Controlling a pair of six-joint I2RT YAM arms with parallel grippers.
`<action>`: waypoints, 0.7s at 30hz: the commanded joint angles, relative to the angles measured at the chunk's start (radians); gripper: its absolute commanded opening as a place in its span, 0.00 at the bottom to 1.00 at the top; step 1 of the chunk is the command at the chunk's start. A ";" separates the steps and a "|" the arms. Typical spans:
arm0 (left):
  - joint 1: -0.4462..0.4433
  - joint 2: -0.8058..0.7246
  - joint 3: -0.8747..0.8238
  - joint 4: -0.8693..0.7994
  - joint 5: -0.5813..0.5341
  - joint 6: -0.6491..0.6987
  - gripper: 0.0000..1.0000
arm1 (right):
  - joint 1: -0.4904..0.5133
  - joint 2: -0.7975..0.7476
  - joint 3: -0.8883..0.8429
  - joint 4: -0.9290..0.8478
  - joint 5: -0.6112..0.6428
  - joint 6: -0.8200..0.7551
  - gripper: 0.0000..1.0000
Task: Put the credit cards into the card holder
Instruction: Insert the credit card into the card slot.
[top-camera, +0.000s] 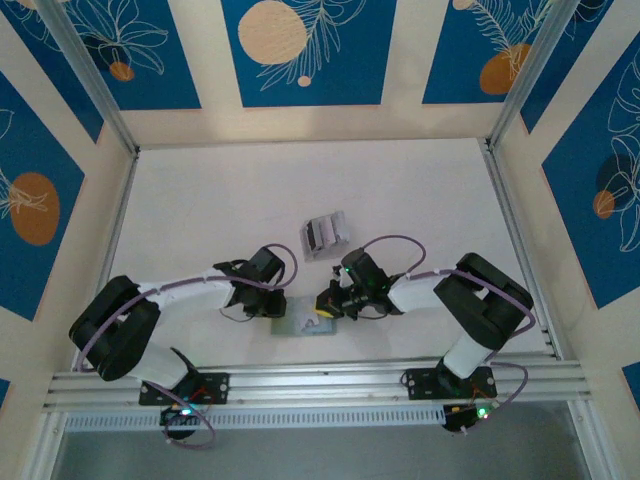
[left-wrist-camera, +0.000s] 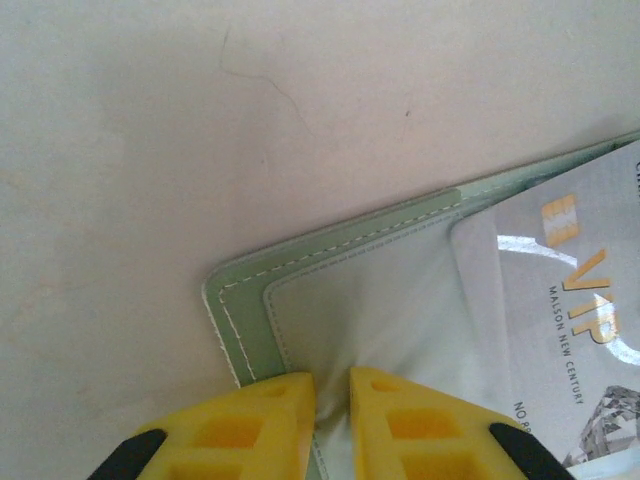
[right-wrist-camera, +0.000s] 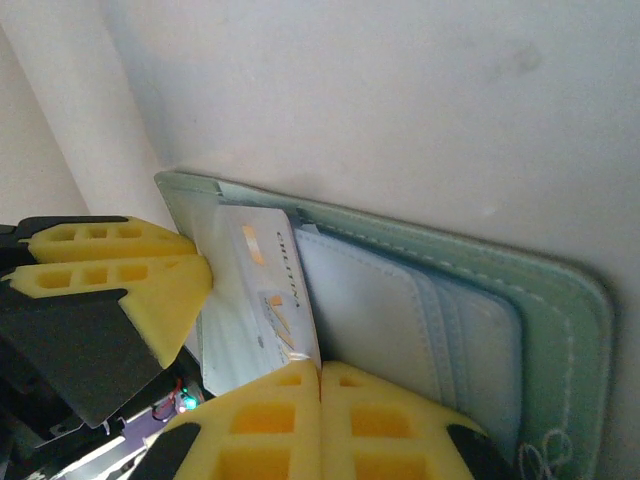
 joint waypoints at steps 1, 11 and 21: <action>-0.013 0.075 -0.082 -0.039 0.001 0.010 0.17 | 0.008 0.025 -0.053 -0.057 0.122 0.067 0.00; -0.031 0.078 -0.101 -0.017 -0.018 -0.001 0.17 | 0.035 0.044 -0.049 -0.019 0.108 0.132 0.00; -0.045 0.069 -0.112 0.001 -0.025 -0.021 0.17 | 0.104 0.029 -0.039 -0.062 0.184 0.169 0.00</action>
